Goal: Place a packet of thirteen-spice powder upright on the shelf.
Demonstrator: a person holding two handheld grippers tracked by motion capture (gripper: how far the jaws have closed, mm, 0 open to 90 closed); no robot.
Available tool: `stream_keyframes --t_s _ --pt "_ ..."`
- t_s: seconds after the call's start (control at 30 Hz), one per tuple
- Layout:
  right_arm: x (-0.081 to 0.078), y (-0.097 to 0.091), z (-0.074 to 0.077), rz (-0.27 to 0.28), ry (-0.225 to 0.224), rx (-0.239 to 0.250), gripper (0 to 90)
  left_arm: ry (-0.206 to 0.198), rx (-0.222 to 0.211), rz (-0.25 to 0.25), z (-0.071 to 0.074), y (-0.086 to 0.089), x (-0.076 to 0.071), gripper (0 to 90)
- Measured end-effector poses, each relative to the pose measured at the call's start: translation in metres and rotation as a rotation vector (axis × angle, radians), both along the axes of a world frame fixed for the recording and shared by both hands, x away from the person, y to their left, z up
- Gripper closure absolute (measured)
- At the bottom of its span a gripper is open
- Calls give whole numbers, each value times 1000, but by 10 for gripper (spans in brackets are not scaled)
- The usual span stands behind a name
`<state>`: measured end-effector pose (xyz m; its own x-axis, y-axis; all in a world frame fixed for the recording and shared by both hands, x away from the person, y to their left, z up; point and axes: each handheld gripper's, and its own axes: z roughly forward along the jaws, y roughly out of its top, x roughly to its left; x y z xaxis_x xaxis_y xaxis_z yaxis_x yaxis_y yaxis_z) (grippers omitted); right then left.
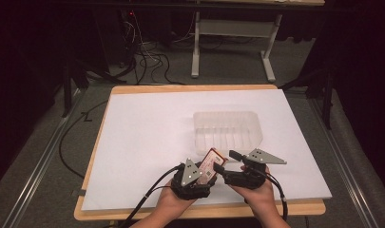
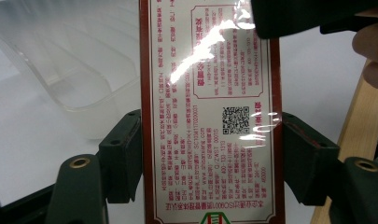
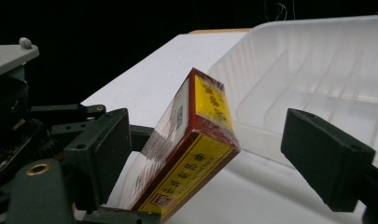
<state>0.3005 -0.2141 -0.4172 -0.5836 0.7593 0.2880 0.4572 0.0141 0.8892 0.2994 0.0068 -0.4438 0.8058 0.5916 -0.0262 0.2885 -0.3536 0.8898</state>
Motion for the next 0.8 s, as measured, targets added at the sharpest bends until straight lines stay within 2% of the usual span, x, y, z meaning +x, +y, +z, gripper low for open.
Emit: stream_keyframes --t_s 0.1,0.13,0.17,0.2,0.27,0.3,0.47,0.63,0.8 --pt "1 1 -3 13 26 15 221 -5 -1 6 0 -1 -1 323" --pt "2 2 -5 22 49 37 254 -13 -6 8 1 -1 -2 323" --pt "2 2 -5 22 49 37 254 -13 -6 8 1 -1 -2 323" --pt "2 2 -7 28 61 45 286 -26 -3 6 1 -1 -3 323" --pt "2 1 -7 26 66 48 301 -27 -2 6 1 -2 -3 323" --pt "3 0 -8 26 81 65 341 -20 -2 3 1 -2 -3 322" --pt "3 0 -9 27 90 74 413 -15 3 -3 0 -2 -4 322" --pt "2 2 -9 28 93 77 525 -16 9 -2 0 -1 -4 323" --pt "2 0 -8 36 95 91 572 -14 14 -5 -1 -2 -3 323"
